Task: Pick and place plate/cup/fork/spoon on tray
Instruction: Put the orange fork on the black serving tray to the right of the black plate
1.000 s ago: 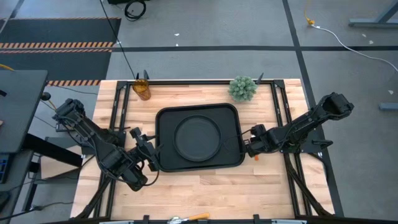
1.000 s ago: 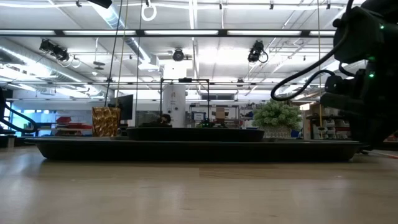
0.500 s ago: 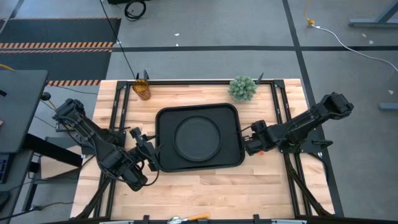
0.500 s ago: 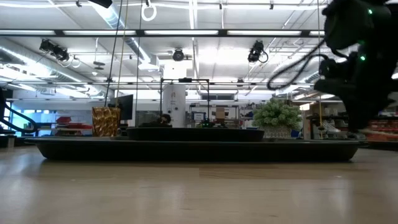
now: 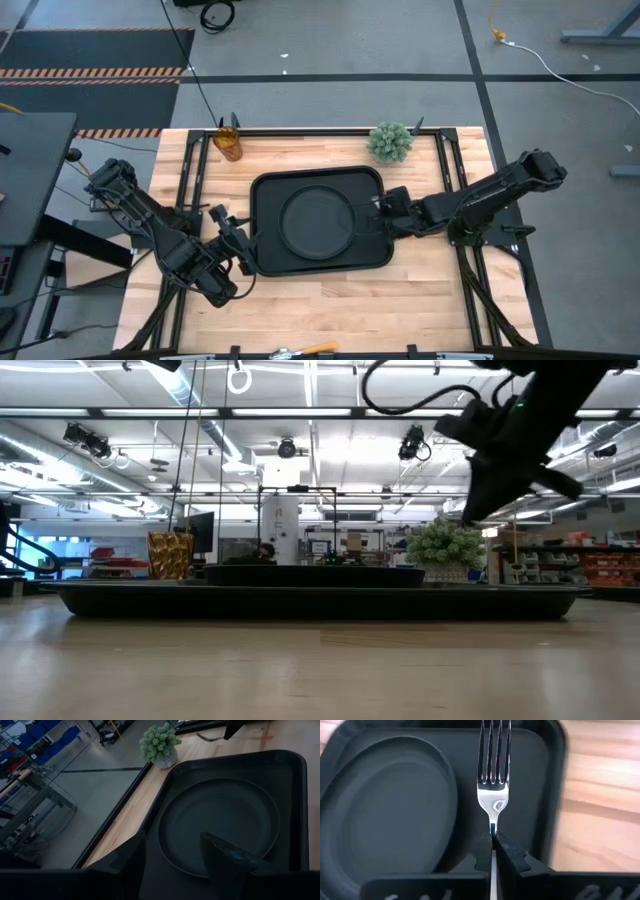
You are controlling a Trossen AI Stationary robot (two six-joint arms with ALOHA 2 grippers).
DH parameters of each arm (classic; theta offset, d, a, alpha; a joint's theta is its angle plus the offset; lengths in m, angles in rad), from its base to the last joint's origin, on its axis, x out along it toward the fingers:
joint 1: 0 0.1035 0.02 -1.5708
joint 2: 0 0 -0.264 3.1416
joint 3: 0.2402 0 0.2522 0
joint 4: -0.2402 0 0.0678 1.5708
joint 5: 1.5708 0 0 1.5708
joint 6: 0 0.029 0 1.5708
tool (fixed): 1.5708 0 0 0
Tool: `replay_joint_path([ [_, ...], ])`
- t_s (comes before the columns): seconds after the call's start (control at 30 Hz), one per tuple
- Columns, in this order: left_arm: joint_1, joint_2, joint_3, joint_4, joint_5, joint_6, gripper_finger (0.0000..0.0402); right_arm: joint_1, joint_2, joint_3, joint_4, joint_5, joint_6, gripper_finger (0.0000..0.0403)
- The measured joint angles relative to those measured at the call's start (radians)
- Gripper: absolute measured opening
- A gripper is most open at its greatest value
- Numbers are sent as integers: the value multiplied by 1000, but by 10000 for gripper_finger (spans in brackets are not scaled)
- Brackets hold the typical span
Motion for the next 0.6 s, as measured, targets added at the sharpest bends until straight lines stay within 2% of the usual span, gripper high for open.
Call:
replay_joint_path([
  [0.13,0,0,0,14,-9,0,192,-42,68,0,125,16,-68,15],
  [0.3,1,0,0,35,-11,1,192,-106,209,0,269,-47,-151,16],
  [0.6,0,0,0,46,-10,15,192,-175,345,0,363,-130,-166,18],
])
